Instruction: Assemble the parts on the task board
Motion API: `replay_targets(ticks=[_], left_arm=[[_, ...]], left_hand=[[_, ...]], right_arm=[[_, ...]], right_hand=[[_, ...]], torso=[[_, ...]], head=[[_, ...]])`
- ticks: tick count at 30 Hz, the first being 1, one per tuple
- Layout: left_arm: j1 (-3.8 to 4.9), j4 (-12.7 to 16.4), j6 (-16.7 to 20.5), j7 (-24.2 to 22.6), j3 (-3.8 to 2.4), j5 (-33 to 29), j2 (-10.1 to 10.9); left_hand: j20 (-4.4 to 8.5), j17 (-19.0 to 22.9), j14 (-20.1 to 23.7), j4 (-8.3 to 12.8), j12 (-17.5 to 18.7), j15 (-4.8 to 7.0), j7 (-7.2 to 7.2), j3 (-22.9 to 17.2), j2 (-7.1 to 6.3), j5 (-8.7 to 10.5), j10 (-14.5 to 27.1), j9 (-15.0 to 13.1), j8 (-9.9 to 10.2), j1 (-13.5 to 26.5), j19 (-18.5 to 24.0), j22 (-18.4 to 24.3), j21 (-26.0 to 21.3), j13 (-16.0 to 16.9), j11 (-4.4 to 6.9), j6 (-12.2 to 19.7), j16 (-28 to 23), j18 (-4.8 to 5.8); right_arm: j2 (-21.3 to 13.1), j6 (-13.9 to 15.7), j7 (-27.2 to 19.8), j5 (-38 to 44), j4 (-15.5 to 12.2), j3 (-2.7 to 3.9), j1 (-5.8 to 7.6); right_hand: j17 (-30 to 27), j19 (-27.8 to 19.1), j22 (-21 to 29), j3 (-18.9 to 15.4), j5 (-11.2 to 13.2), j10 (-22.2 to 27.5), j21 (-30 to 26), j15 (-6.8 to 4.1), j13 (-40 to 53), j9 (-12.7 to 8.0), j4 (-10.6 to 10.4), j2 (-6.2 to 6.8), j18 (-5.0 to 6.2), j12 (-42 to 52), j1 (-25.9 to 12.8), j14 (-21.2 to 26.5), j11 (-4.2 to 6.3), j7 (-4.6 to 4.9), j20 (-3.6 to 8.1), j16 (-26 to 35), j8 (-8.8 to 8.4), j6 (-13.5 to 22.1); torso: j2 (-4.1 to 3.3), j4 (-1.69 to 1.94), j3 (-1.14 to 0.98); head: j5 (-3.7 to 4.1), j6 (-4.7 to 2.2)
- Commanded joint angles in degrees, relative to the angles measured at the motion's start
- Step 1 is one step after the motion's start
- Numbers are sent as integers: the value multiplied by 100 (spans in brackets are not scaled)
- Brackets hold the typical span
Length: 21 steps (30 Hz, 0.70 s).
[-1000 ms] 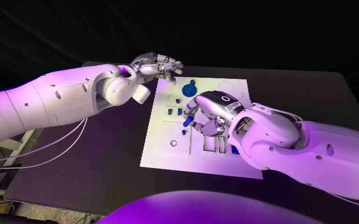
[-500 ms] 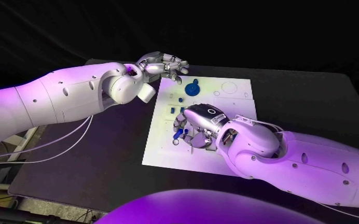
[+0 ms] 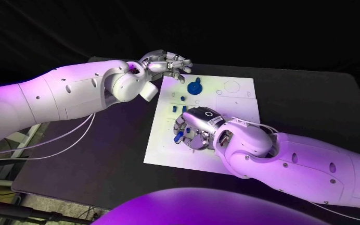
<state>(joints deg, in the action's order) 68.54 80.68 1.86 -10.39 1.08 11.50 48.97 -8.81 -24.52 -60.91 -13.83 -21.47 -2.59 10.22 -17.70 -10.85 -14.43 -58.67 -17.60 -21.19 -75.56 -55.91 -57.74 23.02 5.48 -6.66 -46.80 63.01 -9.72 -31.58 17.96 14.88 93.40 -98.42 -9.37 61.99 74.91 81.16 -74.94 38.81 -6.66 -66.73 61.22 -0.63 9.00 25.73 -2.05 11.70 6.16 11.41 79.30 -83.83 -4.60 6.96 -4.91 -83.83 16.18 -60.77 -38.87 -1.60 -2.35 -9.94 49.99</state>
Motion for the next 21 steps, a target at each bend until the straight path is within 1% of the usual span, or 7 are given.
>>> replay_targets(ticks=[1,10,16,19,21], left_arm=[[3,20,-112,-8,-3,-27,-8],[4,21,-117,2,-3,-22,-2],[4,25,-131,10,-3,-15,-4],[4,27,-137,17,-3,-11,-2],[4,28,-140,21,-3,-9,0]], left_hand=[[-29,-6,26,-11,28,-31,-2,35,36,32,45,-9,25,1,-13,8,-25,7,1,50,26,-59],[-29,-7,24,-15,25,-29,-4,43,45,43,41,-12,25,-8,-16,10,-24,12,3,52,29,-60],[-29,-7,23,-17,25,-29,-4,47,48,46,41,-13,26,-12,-17,11,-24,14,3,53,30,-60],[-29,-7,23,-17,25,-29,-4,47,48,46,41,-13,26,-12,-17,11,-24,14,3,53,30,-60],[-29,-7,23,-17,25,-29,-4,47,48,46,41,-13,26,-12,-17,11,-24,14,3,53,30,-60]], right_arm=[[32,-205,6,79,35,-7,-22],[39,-272,89,160,80,-17,-36],[78,-359,155,241,94,-20,-39],[90,-374,193,306,89,-22,-41],[93,-379,205,331,85,-22,-42]], right_hand=[[133,-19,-477,17,-34,-155,-20,-34,124,-8,24,-46,-58,18,-15,-327,108,32,9,-22,13,-5],[120,-23,-473,19,-35,-154,-32,-33,125,-6,27,-47,-56,17,-18,-324,108,32,9,-16,14,-4],[119,-24,-474,20,-32,-150,-36,-30,130,5,31,-44,-56,11,-41,-324,104,34,8,-15,15,5],[110,-28,-471,20,-29,-148,-47,-29,132,9,32,-43,-54,8,-51,-322,103,35,7,-12,16,9],[110,-28,-471,20,-29,-148,-47,-29,132,9,32,-43,-54,8,-51,-322,103,35,7,-12,16,9]], torso=[[1,3,-2],[2,-5,0],[1,6,-3],[-1,8,0],[1,1,1]], head=[[-13,1],[-16,1],[-16,1],[-17,1],[-18,1]])
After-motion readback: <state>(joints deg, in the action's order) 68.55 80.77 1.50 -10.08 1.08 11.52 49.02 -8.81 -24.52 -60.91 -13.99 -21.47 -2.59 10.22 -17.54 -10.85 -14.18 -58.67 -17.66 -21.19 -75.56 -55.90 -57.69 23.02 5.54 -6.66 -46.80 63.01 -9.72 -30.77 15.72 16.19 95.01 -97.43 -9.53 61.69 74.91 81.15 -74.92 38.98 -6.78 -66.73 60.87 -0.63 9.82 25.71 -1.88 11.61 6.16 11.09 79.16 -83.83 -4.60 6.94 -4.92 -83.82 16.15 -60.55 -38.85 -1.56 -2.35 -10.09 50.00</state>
